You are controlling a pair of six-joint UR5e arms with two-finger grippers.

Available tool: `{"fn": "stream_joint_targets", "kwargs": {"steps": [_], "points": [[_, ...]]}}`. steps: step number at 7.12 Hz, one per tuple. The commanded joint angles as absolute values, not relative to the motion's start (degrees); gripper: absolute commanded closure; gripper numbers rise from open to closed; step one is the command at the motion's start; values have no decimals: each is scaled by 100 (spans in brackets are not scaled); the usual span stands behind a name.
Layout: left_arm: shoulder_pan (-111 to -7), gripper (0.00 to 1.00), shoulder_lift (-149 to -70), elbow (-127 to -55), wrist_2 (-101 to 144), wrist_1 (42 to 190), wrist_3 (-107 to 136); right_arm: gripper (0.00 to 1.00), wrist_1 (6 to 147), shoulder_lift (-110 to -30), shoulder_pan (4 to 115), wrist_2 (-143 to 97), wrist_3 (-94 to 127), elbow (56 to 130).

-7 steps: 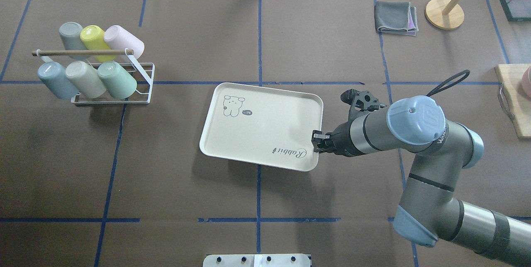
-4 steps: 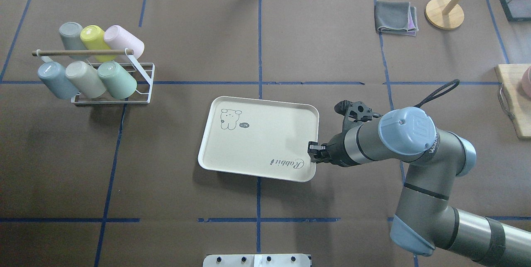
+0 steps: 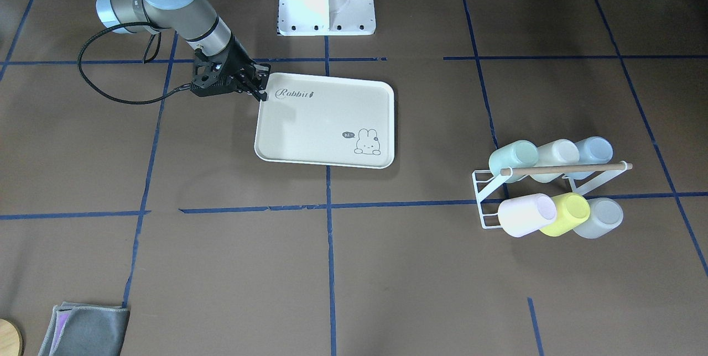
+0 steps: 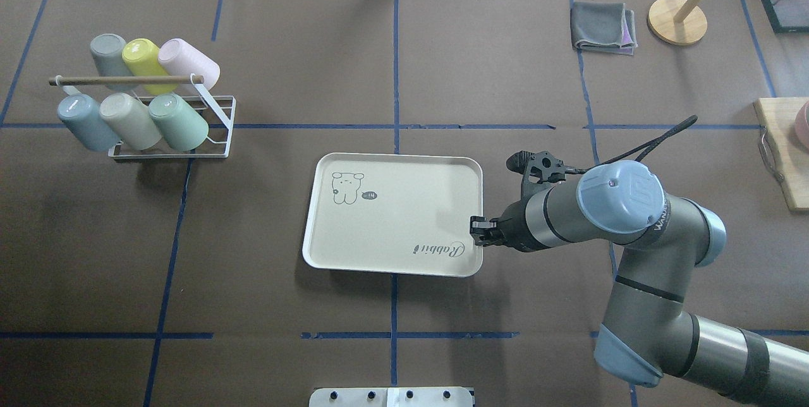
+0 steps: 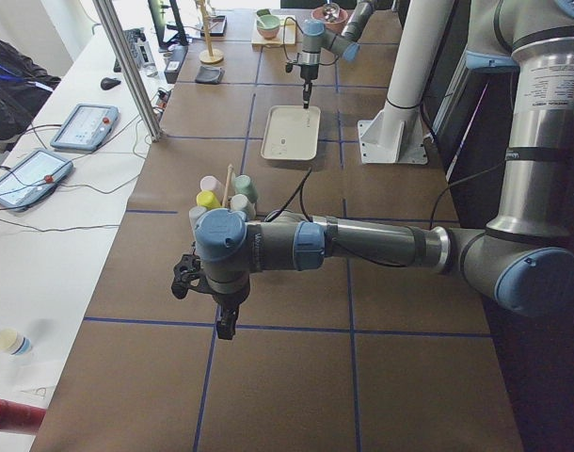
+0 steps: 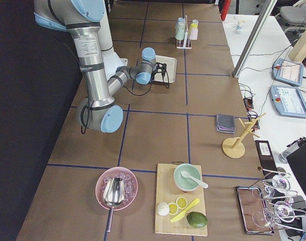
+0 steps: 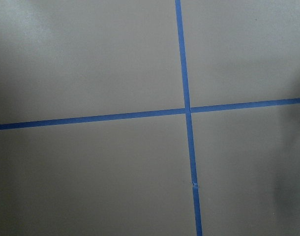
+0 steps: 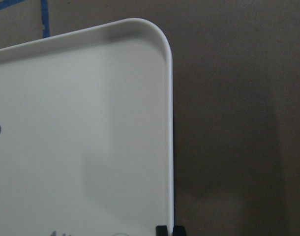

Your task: Pick up and place green cup on tray

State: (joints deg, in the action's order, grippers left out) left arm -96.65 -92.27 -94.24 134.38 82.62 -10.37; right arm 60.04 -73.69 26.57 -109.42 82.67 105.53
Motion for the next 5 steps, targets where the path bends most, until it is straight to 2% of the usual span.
{"fn": "stream_joint_targets", "kwargs": {"steps": [1, 2, 3, 4, 5], "points": [[-9685, 0, -9229, -9422, 13438, 8253, -1046, 100, 6003, -7365, 2698, -10960, 8069, 10547], [-9686, 0, -9229, -9422, 13438, 8253, -1037, 97, 6003, -7365, 2707, -10960, 8051, 10547], [-9694, 0, -9229, -9431, 13438, 8253, -1046, 55, 5994, -7365, 2724, -10951, 8051, 10538], [-9694, 0, -9229, -9422, 13438, 8253, -1046, 1, 5977, -7374, 2725, -10916, 8086, 10529], [-9694, 0, -9229, -9439, 13438, 8253, -1037, 0, 5977, -7365, 2725, -10907, 8129, 10529]]}}
